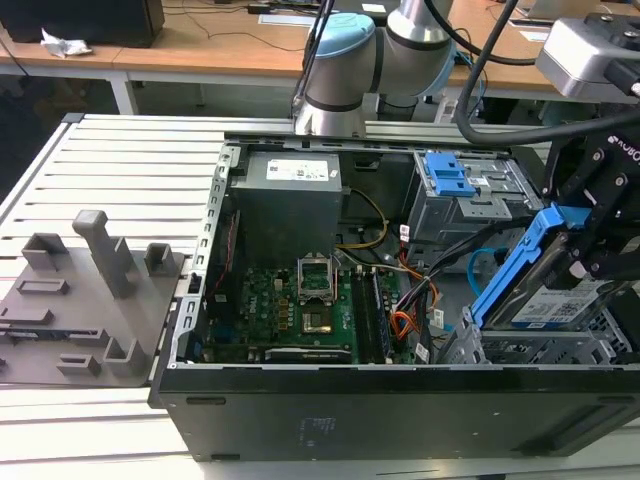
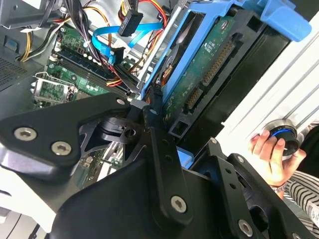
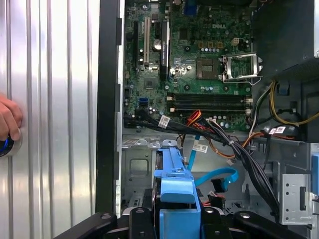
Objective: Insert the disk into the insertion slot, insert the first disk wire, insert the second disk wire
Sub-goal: 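Insert the disk into the insertion slot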
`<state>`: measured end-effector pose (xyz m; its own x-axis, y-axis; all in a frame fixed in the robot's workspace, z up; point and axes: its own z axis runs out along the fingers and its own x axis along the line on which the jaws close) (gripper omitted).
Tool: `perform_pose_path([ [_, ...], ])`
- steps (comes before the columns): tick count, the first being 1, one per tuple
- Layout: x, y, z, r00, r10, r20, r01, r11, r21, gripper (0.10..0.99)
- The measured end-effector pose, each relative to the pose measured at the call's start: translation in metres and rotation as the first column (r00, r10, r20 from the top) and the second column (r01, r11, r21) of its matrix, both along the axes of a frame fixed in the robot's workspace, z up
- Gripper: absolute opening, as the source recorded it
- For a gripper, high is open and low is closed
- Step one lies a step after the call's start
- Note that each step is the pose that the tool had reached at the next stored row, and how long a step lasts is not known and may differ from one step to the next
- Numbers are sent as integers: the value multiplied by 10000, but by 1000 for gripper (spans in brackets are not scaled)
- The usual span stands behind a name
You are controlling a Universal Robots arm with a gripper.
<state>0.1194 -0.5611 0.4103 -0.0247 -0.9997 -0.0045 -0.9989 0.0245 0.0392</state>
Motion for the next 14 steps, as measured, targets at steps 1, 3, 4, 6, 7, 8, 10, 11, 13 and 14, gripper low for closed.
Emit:
perform_pose_path([
  [1, 0, 0, -5, 10000, 0, 0, 0, 10000, 0, 361],
  [3, 0, 0, -13, 10000, 0, 0, 0, 10000, -2, 361],
  [4, 0, 0, -19, 10000, 0, 1, 0, 10000, 0, 361],
  [6, 0, 0, -33, 10000, 0, 1, 0, 10000, -1, 361],
  [7, 0, 0, -38, 10000, 0, 0, 0, 10000, 0, 361],
  [8, 0, 0, -44, 10000, 0, 0, 0, 10000, -1, 361],
  [10, 0, 0, -53, 10000, 0, 1, 0, 10000, -1, 361],
  [11, 0, 0, -58, 10000, 0, 0, 0, 10000, -1, 361],
  [13, 0, 0, -70, 10000, 0, 0, 0, 10000, 0, 361],
  [14, 0, 0, -80, 10000, 0, 0, 0, 10000, 1, 361],
])
